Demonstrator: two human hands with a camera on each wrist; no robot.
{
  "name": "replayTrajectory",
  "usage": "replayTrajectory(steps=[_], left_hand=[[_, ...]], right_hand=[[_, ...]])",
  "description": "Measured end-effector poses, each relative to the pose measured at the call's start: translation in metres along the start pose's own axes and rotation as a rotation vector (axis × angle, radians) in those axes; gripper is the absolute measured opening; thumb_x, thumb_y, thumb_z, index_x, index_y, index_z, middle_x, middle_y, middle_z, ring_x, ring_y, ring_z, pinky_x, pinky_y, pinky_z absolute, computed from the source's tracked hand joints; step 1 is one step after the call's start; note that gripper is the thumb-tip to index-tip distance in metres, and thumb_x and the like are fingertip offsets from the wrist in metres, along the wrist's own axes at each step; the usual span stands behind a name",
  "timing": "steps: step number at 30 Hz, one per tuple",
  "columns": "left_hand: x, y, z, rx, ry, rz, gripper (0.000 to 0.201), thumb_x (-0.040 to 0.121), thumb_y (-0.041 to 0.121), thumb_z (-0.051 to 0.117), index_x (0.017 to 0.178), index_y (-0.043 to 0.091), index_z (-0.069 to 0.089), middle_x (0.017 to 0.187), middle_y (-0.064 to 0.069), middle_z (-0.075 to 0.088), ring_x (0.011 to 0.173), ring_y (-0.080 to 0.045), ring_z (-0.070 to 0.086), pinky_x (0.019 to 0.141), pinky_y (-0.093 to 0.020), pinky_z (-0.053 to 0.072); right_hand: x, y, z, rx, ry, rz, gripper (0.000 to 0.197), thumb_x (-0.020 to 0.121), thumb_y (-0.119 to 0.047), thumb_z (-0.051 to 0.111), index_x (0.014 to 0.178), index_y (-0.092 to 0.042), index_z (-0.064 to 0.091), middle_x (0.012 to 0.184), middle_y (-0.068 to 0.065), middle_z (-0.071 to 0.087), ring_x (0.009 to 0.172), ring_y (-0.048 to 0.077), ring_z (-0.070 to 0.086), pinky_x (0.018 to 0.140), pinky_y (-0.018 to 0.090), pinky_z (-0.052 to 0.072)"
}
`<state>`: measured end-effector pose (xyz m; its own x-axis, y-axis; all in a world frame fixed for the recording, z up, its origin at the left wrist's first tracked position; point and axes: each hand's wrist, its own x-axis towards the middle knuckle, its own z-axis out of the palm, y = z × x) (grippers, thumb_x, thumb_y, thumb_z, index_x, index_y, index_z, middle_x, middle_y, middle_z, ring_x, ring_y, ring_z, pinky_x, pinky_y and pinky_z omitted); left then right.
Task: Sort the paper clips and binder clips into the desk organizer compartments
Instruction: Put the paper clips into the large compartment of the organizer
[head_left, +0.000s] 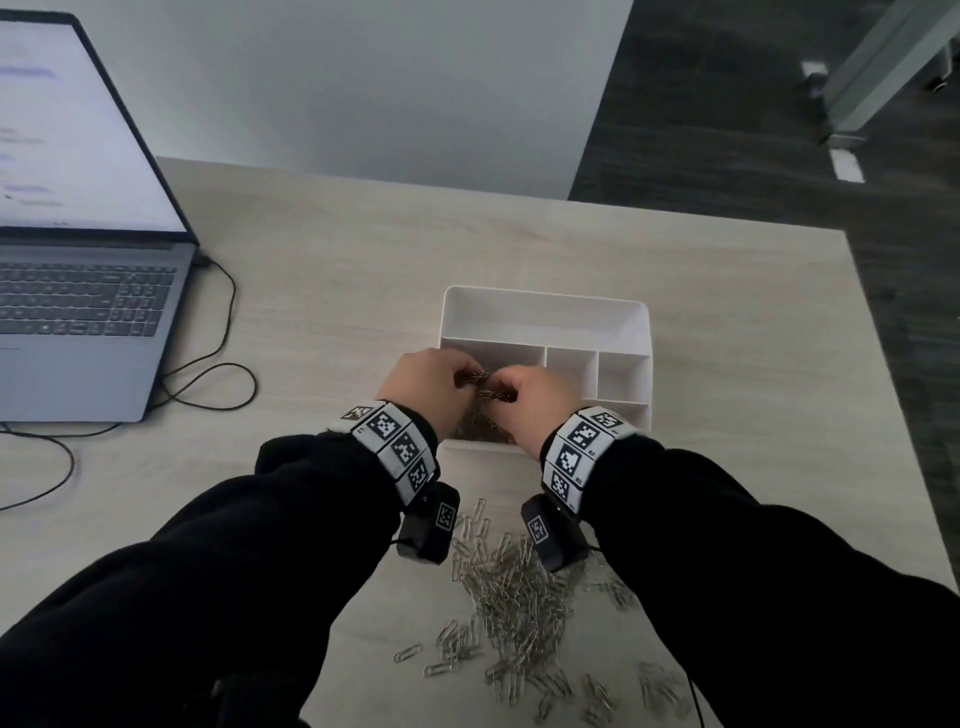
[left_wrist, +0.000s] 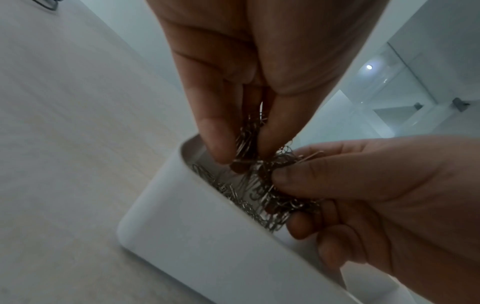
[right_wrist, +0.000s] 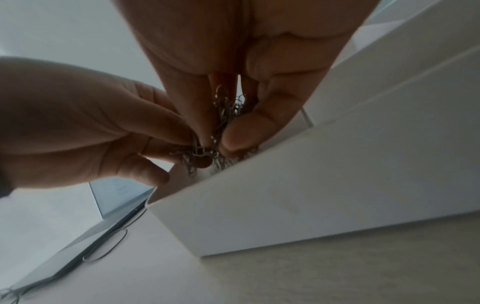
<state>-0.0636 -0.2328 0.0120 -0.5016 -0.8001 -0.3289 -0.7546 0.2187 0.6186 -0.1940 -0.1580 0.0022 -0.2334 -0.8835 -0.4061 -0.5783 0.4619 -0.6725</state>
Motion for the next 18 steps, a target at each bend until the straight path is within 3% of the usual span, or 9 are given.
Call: replayTrajectory(steps=[2,5,10,14,18], left_hand=[[0.0,-0.001,0.002,0.039,-0.006,0.02,0.027,0.086,0.016,0.059,0.108,0.025,0.072,0.105,0.004,0.073,0.093,-0.014,0.067,0.089,-0.028,0.053],[-0.001,0.0,0.006,0.077,-0.004,0.025,0.027,0.087,0.022,0.06,0.111,0.027,0.072,0.109,0.005,0.073,0.101,-0.015,0.065,0.091,-0.026,0.051],[-0.011,0.002,0.005,0.063,-0.008,0.034,0.028,0.089,0.023,0.056,0.111,0.03,0.072,0.108,0.006,0.073,0.098,-0.015,0.065,0.085,-0.022,0.049],[-0.029,-0.005,0.002,0.002,0.001,0.042,0.023,0.09,0.024,0.057,0.106,0.03,0.073,0.097,0.009,0.074,0.088,-0.008,0.066,0.08,-0.022,0.05],[-0.058,-0.02,0.002,-0.016,-0.026,0.048,0.016,0.091,0.028,0.059,0.094,0.034,0.073,0.078,0.019,0.067,0.073,0.005,0.059,0.067,-0.015,0.044]], right_hand=[[0.0,-0.002,0.0,-0.097,-0.026,-0.021,0.019,0.089,-0.023,0.06,0.104,-0.022,0.072,0.091,0.0,0.073,0.084,0.022,0.067,0.077,0.034,0.054],[-0.002,-0.006,0.0,-0.187,-0.037,-0.061,0.021,0.09,-0.022,0.058,0.104,-0.022,0.073,0.104,0.002,0.072,0.097,0.023,0.063,0.087,0.035,0.051],[-0.008,-0.003,-0.002,-0.22,-0.054,-0.051,0.022,0.086,-0.023,0.055,0.101,-0.027,0.071,0.101,0.005,0.068,0.094,0.028,0.064,0.083,0.037,0.052],[-0.031,0.001,-0.013,-0.151,-0.009,-0.071,0.024,0.093,-0.023,0.056,0.11,-0.03,0.071,0.116,-0.002,0.07,0.107,0.016,0.063,0.094,0.033,0.05],[-0.066,0.015,-0.023,-0.088,0.037,-0.134,0.021,0.098,-0.028,0.052,0.11,-0.024,0.069,0.103,-0.01,0.069,0.086,0.002,0.061,0.082,0.023,0.052]])
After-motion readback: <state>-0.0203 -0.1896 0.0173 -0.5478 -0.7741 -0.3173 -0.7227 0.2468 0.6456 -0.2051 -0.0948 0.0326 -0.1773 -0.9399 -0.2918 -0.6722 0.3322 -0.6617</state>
